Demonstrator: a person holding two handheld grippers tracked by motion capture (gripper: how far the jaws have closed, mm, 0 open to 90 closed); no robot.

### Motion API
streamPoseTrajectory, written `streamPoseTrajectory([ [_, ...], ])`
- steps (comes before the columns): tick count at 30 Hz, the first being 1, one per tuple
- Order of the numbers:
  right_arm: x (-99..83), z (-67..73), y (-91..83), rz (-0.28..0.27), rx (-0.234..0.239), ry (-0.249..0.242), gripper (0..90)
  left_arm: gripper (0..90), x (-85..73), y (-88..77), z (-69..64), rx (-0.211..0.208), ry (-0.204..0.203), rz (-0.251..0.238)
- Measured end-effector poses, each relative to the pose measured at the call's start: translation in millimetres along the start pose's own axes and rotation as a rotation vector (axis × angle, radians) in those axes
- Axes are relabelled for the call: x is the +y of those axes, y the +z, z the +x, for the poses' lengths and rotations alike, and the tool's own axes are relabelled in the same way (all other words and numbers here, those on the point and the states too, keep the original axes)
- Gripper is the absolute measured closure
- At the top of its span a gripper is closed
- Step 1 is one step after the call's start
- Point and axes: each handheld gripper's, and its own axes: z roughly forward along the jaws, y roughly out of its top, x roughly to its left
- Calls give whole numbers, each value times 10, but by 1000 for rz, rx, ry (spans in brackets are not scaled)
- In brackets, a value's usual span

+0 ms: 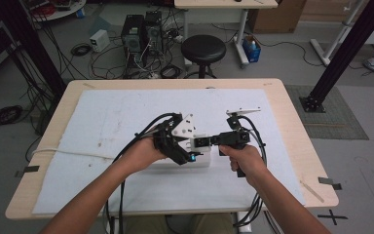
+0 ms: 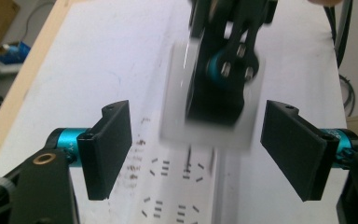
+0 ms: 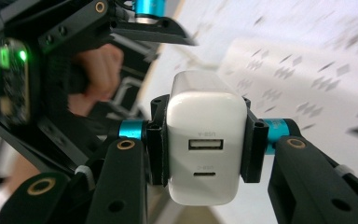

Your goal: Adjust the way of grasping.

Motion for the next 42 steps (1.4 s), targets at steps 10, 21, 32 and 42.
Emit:
streamPoseTrajectory([
  [10,10,51,-187,85,-344,-355,619,192,-372,-123,263,-80,-199,159],
  [21,107,159,-465,214,-596,-657,619,193,-723,-448,516,-119,-246,302],
  [32,201,250,-680,556,-776,-915,618,193,-900,-587,591,-120,-227,519],
  [42,257,182,-895,614,-773,-882,618,193,-1010,-806,646,-93,-296,470],
])
